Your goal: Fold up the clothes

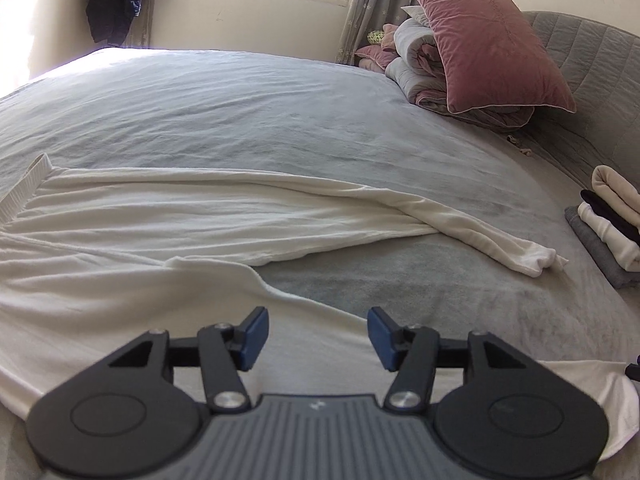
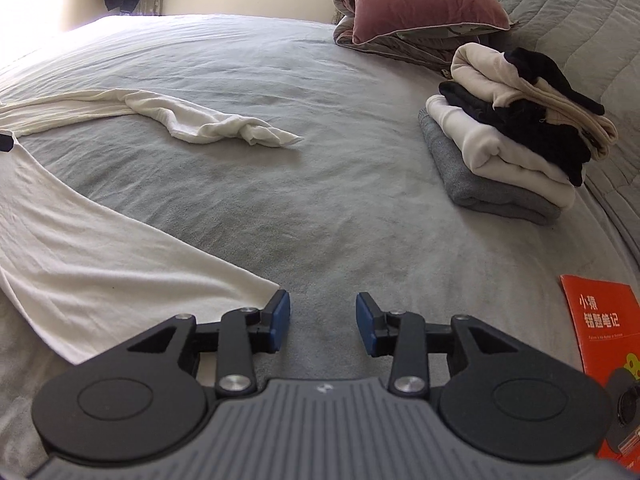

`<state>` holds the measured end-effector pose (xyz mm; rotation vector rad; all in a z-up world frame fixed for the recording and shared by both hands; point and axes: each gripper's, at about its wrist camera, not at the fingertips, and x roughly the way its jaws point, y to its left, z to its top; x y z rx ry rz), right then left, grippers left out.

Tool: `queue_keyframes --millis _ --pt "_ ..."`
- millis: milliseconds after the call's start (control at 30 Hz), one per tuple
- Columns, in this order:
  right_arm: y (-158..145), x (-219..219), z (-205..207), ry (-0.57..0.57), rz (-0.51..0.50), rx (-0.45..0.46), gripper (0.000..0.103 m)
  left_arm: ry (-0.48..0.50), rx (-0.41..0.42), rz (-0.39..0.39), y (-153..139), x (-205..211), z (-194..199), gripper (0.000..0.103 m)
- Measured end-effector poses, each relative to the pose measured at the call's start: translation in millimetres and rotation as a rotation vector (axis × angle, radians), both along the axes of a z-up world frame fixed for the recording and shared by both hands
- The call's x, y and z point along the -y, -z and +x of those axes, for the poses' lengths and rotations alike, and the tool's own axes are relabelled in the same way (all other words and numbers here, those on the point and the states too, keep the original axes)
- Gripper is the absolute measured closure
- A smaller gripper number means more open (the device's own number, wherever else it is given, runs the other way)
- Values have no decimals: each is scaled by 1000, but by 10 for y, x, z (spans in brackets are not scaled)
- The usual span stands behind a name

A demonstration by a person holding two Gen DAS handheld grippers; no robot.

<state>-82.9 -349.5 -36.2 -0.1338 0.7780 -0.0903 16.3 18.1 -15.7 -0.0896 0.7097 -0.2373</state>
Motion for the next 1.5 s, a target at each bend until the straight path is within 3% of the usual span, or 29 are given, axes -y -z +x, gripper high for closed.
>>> queue_keyframes --millis 233,367,533,700,867,900,933,1000,1067,1333,1500 --pt "-91 264 -239 73 217 -24 63 238 82 75 -53 268 -384 40" --pt "-119 412 -354 68 327 -57 63 440 103 102 0 463 -617 39" --pt "-130 649 -421 53 558 -109 63 690 142 130 72 744 -898 39" --pt "-1 623 -382 0 756 -174 63 813 141 143 164 1012 -1015 40" --pt "79 445 -331 13 728 -136 63 831 141 172 262 1229 -1039 44" --pt "87 403 -321 10 706 -123 70 834 141 172 261 1262 -1048 49" --pt "96 361 -312 6 684 -111 87 837 141 172 261 1294 -1057 54" --pt "107 323 -282 9 630 -107 101 843 146 173 237 1360 -1087 84" --pt "85 402 -295 29 668 -103 103 842 160 187 205 1424 -1129 101" --pt "-220 600 -450 107 600 -82 103 857 152 155 8 1446 -1207 102" --pt "-214 457 -545 99 500 -137 103 880 124 124 -18 1442 -1273 101"
